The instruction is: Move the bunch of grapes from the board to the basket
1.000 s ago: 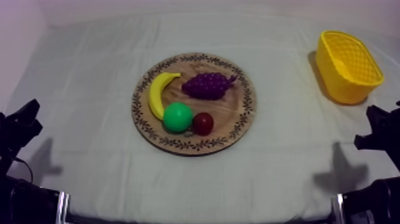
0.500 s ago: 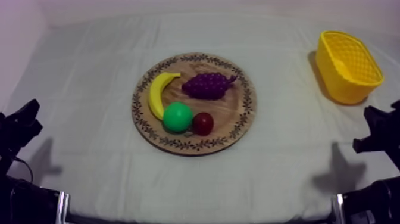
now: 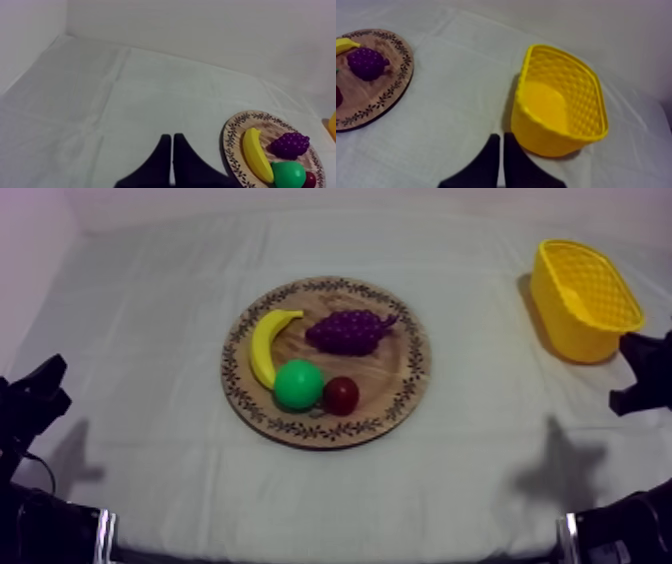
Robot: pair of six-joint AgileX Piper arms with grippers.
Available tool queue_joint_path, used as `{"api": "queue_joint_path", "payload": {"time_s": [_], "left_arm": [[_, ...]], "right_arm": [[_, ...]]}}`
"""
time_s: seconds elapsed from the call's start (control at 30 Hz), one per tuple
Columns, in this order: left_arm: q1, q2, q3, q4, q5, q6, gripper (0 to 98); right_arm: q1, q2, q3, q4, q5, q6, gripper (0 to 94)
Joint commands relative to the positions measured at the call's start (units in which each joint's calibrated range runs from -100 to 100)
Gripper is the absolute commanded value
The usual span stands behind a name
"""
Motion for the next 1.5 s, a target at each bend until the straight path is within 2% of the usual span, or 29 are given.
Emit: {"api": "queue_joint_path", "payload": {"time_s": [0.0,0.5,0.83,1.1,1.27,1.47], "left_arm": [[0.00,0.00,-0.02,-0.02,0.00,0.00,0.1],[0.00,0.00,-0.02,-0.02,0.00,0.00,0.1],[0.00,0.00,-0.02,-0.02,0.00,0.00,0.1],[0.00,0.00,-0.02,-0.02,0.00,0.00,0.1],[0.00,0.00,-0.02,-0.02,0.00,0.00,0.1],[0.00,0.00,-0.02,-0.02,0.00,0.00,0.1]], "right_arm": [[-1.17,2.71,-3.74,0.27,1.63,0.16,0.5],[-8.63,21.14,-23.97,1.93,9.71,0.80,0.5],[-13.52,35.65,-41.49,2.70,17.66,2.74,0.5],[-17.09,49.67,-55.63,1.39,22.76,4.59,0.5],[-18.23,56.03,-62.47,-0.34,25.20,6.71,0.5],[-19.38,63.87,-70.31,-1.15,28.49,9.53,0.5]]}}
